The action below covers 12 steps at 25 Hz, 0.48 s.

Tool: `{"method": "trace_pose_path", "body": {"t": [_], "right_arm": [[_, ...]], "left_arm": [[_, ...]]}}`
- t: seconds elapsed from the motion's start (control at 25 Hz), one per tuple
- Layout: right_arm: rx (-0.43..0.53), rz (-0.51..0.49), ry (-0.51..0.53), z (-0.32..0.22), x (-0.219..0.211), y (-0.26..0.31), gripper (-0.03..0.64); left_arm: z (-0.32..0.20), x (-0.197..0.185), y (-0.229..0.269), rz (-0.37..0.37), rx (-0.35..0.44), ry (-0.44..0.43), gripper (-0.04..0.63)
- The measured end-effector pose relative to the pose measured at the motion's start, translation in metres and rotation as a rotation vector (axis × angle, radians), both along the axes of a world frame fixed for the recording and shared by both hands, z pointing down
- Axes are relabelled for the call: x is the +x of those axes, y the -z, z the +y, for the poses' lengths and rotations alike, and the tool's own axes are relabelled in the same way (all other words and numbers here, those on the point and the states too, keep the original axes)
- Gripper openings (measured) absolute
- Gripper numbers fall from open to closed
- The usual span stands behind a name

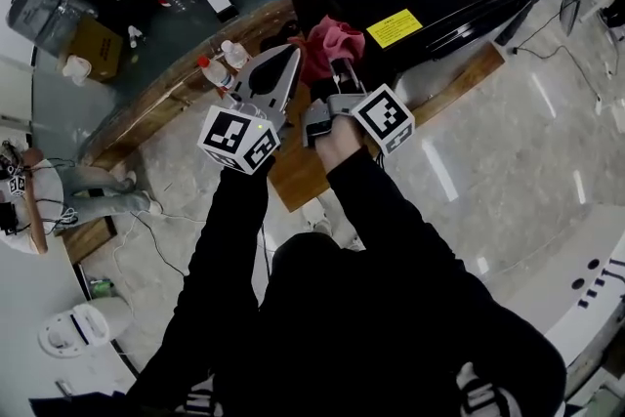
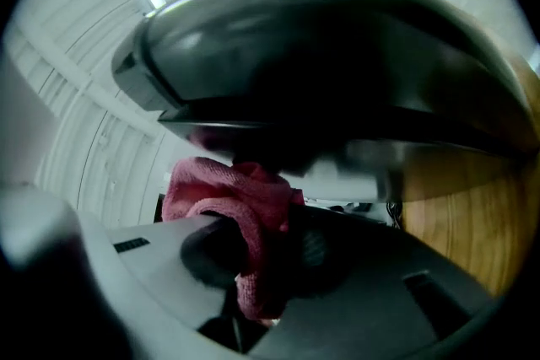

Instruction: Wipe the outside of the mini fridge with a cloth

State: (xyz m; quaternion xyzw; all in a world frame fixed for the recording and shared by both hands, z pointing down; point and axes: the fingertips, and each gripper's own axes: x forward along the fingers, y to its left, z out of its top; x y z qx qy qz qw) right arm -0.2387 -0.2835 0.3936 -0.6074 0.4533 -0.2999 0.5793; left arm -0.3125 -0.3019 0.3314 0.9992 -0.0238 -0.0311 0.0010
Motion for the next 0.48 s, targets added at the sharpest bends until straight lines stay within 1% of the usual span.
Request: {"method": "trace_pose_path", "body": {"t": [0.12, 0.24, 0.36, 0.48], "right_arm": [[0.025, -0.073, -0.042, -0.005, 0.011, -0.012, 0.089], [0.045, -0.099, -0.065, 0.002, 0.009, -0.017, 0.091], [0.024, -0.164, -0.070, 0.000, 0.011, -0.033, 0.090], [-0.015, -0.215, -0.078, -0.006, 0.013, -0.061, 0.089]], "left_arm": [[-0.011, 0.007, -0.004, -0.002, -0.002, -0.037, 0.005], [-0.014, 0.008, -0.013, -0.013, -0.007, -0.072, 0.005], [-0.024, 0.013, -0.025, -0.019, -0.025, -0.098, 0.005], [-0.032, 0.021, -0.052, -0.049, -0.059, -0.126, 0.005]]}}
